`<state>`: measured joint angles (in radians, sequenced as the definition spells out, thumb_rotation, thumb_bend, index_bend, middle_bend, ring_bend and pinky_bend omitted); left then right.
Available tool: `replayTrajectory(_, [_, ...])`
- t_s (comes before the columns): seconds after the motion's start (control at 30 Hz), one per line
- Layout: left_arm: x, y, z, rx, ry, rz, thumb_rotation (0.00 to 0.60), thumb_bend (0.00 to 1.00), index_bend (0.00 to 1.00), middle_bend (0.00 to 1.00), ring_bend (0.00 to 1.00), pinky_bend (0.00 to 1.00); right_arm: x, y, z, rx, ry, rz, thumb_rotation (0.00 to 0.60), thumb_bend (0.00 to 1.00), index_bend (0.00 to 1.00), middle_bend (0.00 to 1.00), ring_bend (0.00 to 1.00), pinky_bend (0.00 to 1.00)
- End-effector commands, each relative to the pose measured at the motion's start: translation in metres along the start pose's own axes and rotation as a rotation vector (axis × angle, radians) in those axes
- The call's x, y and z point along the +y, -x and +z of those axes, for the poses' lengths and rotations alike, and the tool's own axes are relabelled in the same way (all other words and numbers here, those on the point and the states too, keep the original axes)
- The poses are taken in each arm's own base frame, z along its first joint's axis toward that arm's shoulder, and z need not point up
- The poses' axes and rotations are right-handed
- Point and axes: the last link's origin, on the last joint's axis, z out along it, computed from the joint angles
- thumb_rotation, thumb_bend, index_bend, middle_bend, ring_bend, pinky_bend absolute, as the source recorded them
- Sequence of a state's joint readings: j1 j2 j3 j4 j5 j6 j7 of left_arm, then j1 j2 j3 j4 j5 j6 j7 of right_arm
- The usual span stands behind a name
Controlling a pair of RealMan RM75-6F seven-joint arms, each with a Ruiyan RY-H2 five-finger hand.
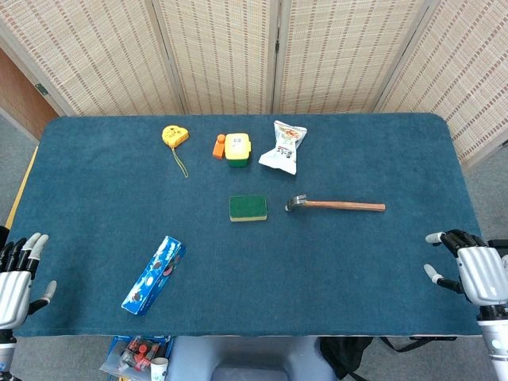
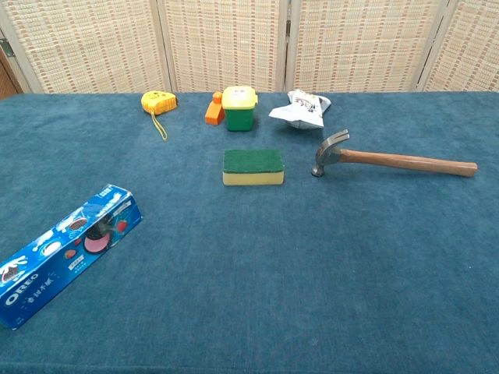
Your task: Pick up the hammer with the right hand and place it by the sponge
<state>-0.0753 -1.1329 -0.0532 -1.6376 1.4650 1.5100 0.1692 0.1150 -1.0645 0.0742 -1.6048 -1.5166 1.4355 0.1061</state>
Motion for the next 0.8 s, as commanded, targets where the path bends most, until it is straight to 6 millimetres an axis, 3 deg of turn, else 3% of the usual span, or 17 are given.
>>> replayTrajectory(0.03, [0.0, 0.0, 0.0, 0.001, 0.002, -0.002, 0.6, 0.32, 0.0, 0.0, 0.05, 0.0, -0.009, -0.003, 0.016, -0.022, -0.028, -0.028, 0.6, 0.22, 0.33, 0.4, 0.27, 0.32])
replayTrajectory(0.33, [-0.005, 0.001, -0.008, -0.004, -0.014, -0.009, 0.6, 0.32, 0.0, 0.0, 0.05, 0.0, -0.052, 0.005, 0.089, -0.13, -0.124, -0.082, 0.6, 0.23, 0.27, 0.34, 0.23, 0.32])
replayTrajectory(0.57, [-0.01, -0.001, -0.014, 0.006, -0.038, -0.018, 0.6, 0.32, 0.0, 0.0, 0.05, 0.0, -0.089, 0.034, 0.146, -0.216, -0.169, -0.129, 0.6, 0.22, 0.27, 0.32, 0.2, 0.28])
replayTrajectory(0.8, [-0.016, -0.003, -0.019, 0.005, -0.062, -0.017, 0.6, 0.32, 0.0, 0.0, 0.05, 0.0, -0.112, 0.064, 0.183, -0.275, -0.161, -0.132, 0.6, 0.23, 0.27, 0.31, 0.19, 0.25])
